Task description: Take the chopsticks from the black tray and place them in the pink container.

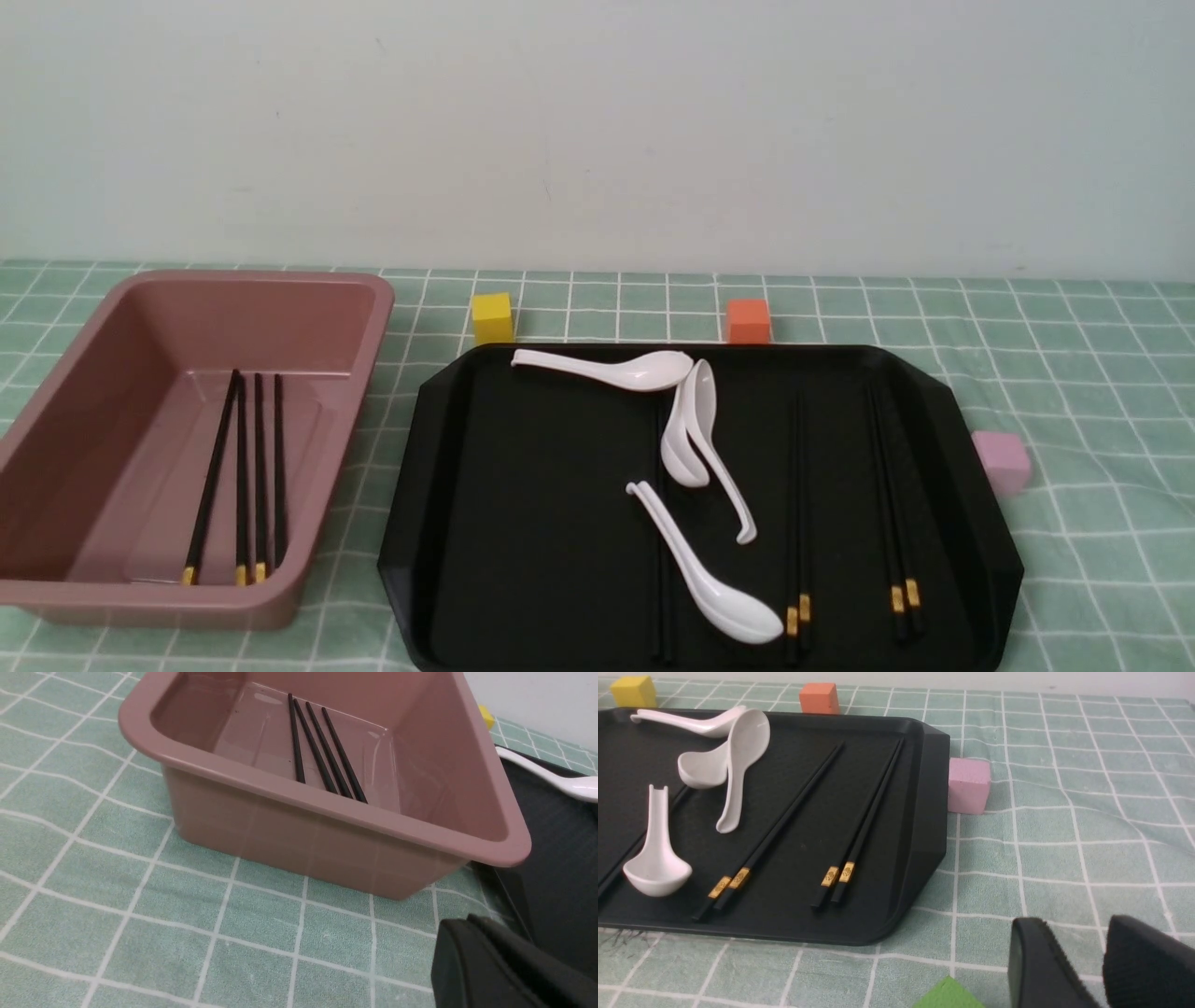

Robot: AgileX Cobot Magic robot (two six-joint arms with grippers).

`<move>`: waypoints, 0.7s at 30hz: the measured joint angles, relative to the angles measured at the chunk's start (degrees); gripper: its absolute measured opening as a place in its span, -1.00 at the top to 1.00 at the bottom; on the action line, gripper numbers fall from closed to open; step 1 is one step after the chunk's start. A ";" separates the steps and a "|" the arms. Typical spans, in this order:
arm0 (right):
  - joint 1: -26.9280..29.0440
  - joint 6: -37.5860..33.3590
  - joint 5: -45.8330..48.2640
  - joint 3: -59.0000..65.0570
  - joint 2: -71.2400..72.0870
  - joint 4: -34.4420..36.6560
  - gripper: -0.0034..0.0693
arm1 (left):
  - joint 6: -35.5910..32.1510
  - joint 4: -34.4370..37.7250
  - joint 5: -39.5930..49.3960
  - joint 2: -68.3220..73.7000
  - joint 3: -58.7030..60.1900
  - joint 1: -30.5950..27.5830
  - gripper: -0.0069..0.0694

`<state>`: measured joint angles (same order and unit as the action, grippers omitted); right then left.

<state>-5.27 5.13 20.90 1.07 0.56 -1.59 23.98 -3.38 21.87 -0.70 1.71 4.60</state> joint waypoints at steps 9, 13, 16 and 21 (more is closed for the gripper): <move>0.00 0.00 0.00 0.00 0.00 0.00 0.25 | 0.00 0.00 0.00 0.00 0.00 1.37 0.84; 0.00 0.00 0.00 0.00 0.00 0.00 0.25 | 0.00 0.00 0.00 0.00 0.00 1.37 0.84; 0.00 0.00 0.00 0.00 0.00 0.00 0.25 | 0.00 0.00 0.00 0.00 0.00 1.37 0.83; 0.00 0.00 0.00 0.00 0.00 0.00 0.25 | 0.00 0.00 0.00 0.00 0.00 1.37 0.82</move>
<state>-5.27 5.13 20.90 1.07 0.56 -1.59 23.98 -3.38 21.87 -0.70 1.71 5.97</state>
